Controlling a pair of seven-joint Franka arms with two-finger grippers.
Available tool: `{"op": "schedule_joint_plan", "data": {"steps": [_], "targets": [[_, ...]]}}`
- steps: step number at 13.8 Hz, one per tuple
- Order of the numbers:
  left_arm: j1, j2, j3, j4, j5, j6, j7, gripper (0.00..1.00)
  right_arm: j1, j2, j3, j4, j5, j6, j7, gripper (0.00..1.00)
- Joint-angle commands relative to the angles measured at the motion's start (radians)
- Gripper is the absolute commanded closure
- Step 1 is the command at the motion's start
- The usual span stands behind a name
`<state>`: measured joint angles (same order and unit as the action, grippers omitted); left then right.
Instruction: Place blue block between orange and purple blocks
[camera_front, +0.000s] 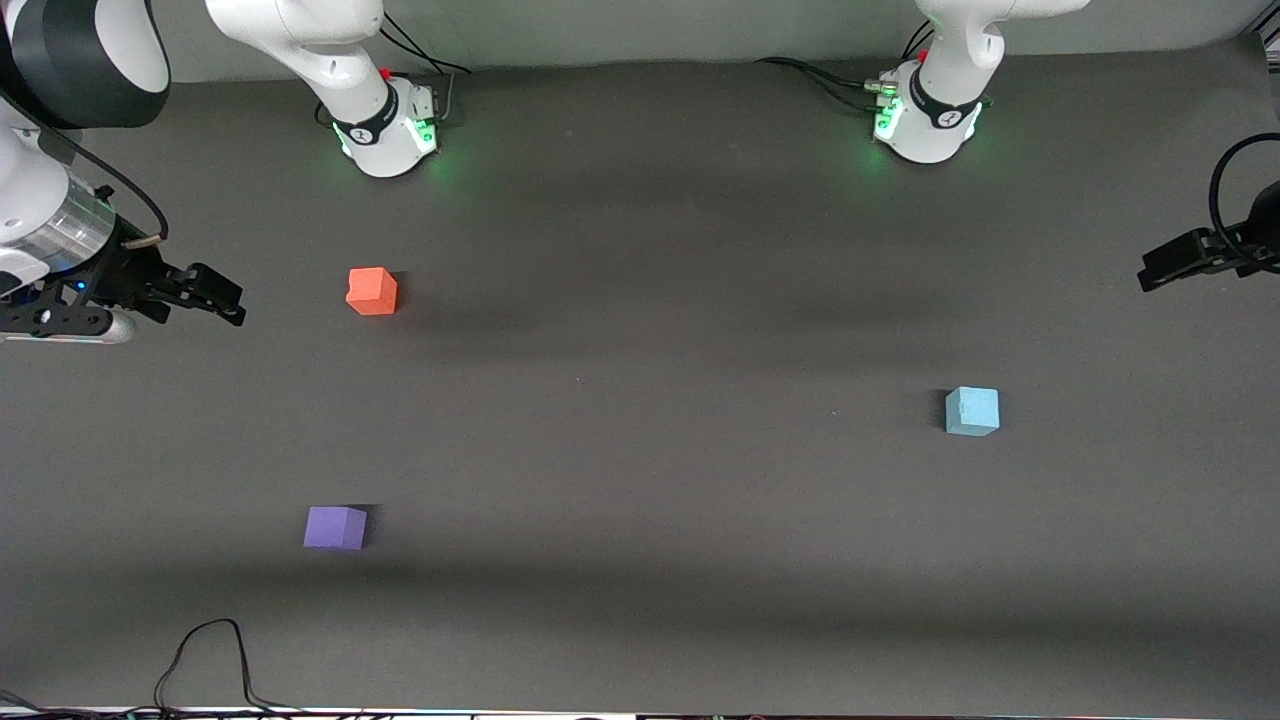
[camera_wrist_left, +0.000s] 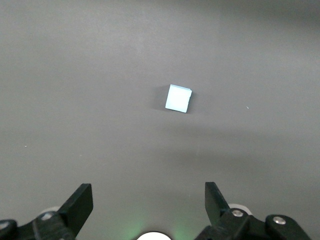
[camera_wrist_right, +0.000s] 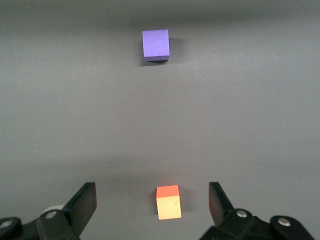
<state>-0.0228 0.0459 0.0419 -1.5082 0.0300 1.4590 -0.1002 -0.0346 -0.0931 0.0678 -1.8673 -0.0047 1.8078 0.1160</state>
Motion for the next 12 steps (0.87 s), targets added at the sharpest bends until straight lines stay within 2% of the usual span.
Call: {"op": "schedule_joint_plan", "data": {"steps": [1, 12], "targets": [[-0.051, -0.011, 0.035, 0.008, 0.016, -0.016, 0.023, 0.00, -0.015, -0.016, 0.006, -0.004, -0.008, -0.011, -0.002, 0.01], [-0.045, -0.017, 0.024, -0.006, -0.010, -0.095, 0.059, 0.00, -0.016, 0.001, 0.003, -0.004, 0.002, 0.010, -0.006, 0.01]]}}
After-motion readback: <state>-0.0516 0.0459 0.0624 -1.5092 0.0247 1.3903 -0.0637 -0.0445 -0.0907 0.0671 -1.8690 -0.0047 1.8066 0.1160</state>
